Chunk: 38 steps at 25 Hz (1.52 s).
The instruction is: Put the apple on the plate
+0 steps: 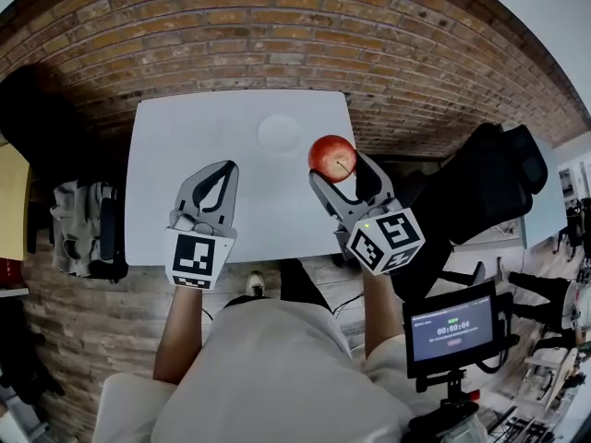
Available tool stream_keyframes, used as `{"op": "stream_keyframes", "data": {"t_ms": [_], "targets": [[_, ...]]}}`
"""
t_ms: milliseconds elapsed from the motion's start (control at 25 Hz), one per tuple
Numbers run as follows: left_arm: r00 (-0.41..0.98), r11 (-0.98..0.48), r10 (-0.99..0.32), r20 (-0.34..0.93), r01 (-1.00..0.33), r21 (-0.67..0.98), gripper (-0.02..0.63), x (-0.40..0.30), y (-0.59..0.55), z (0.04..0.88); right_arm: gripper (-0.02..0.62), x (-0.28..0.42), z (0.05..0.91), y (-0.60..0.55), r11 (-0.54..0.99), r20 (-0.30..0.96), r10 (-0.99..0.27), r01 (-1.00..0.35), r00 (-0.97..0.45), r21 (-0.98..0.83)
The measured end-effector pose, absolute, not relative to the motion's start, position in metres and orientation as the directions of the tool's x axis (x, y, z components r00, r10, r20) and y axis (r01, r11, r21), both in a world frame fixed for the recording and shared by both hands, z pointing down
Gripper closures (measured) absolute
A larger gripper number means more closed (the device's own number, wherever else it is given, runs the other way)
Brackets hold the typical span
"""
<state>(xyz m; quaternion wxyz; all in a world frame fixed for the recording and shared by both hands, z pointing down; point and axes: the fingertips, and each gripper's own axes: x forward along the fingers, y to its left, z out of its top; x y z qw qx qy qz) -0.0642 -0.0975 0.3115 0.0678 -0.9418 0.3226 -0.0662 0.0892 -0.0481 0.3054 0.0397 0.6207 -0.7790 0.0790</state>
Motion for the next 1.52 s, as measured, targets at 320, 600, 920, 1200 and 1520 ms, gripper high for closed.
{"op": "stream_keyframes", "data": {"t_ms": [320,600,920,1200,1520], "targets": [[0.739,-0.746,-0.664,0.117,-0.644,-0.167,0.601,-0.041,-0.124,0.318,0.238,0.118,0.319,-0.094,0.283,0.188,-0.936,-0.954,-0.296,-0.093],[0.692,-0.708,-0.706,0.148,-0.688,-0.159,0.601,-0.036,-0.145,0.328,0.238,0.123,0.339,-0.134,0.352,0.233,-0.902,-0.932,-0.363,-0.089],[0.645,-0.67,-0.741,0.188,-0.729,-0.139,0.601,-0.034,-0.174,0.344,0.238,0.128,0.359,-0.178,0.398,0.267,-0.869,-0.909,-0.416,-0.121],[0.629,-0.657,-0.749,0.208,-0.744,-0.12,0.601,-0.028,-0.193,0.354,0.238,0.128,0.377,-0.203,0.41,0.297,-0.849,-0.899,-0.438,-0.155],[0.611,-0.647,-0.752,0.247,-0.755,-0.105,0.601,-0.024,-0.209,0.371,0.238,0.131,0.401,-0.224,0.413,0.332,-0.826,-0.89,-0.455,-0.193]]}}
